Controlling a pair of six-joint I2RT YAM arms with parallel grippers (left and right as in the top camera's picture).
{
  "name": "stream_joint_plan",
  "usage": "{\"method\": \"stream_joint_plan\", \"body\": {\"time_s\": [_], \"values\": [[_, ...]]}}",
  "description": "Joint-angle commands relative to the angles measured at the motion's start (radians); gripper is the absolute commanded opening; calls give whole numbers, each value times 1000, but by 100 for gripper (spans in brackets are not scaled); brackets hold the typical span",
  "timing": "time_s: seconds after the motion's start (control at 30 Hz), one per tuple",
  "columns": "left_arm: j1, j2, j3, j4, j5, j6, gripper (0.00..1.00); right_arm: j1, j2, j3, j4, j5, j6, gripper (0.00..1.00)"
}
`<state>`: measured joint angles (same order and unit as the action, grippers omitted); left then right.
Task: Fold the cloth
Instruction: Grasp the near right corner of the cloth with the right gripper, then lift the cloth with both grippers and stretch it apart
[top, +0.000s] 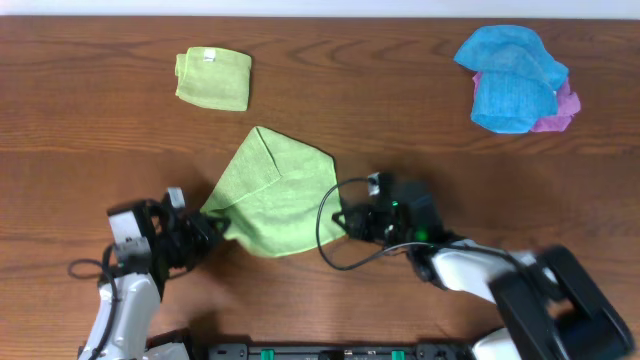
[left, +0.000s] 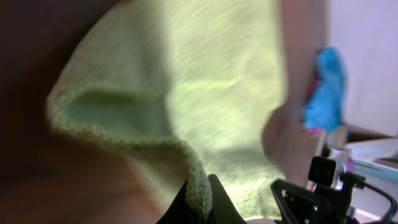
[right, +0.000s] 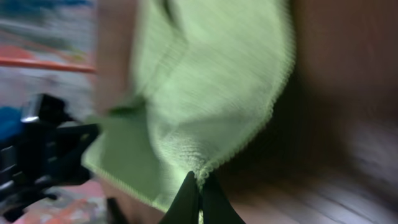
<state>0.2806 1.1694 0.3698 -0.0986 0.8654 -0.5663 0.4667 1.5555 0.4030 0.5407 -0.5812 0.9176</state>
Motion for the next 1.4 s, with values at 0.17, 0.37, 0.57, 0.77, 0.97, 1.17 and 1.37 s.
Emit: {"method": "stream_joint_plan", "body": {"time_s": [0.17, 0.37, 0.57, 0.77, 0.97, 1.17, 1.37], "values": [[-1, 1, 242, 6, 75, -87, 6, -45, -324, 40, -82, 18, 2, 1], [-43, 2, 352, 63, 67, -154, 6, -47, -351, 138, -144, 46, -38, 1], [-93, 15, 374, 203, 3, -277, 6, -104, -348, 323, -391, 113, -182, 1], [-111, 54, 374, 346, -19, -364, 6, -188, -325, 440, -515, 110, -270, 1], [-125, 73, 379, 390, -29, -385, 6, -220, -318, 446, -518, 107, -282, 1], [-191, 121, 396, 566, -85, -468, 5, -220, -243, 491, -435, 100, -276, 1], [-196, 235, 493, 568, -78, -481, 6, -255, -99, 634, -458, 61, -295, 1]]}}
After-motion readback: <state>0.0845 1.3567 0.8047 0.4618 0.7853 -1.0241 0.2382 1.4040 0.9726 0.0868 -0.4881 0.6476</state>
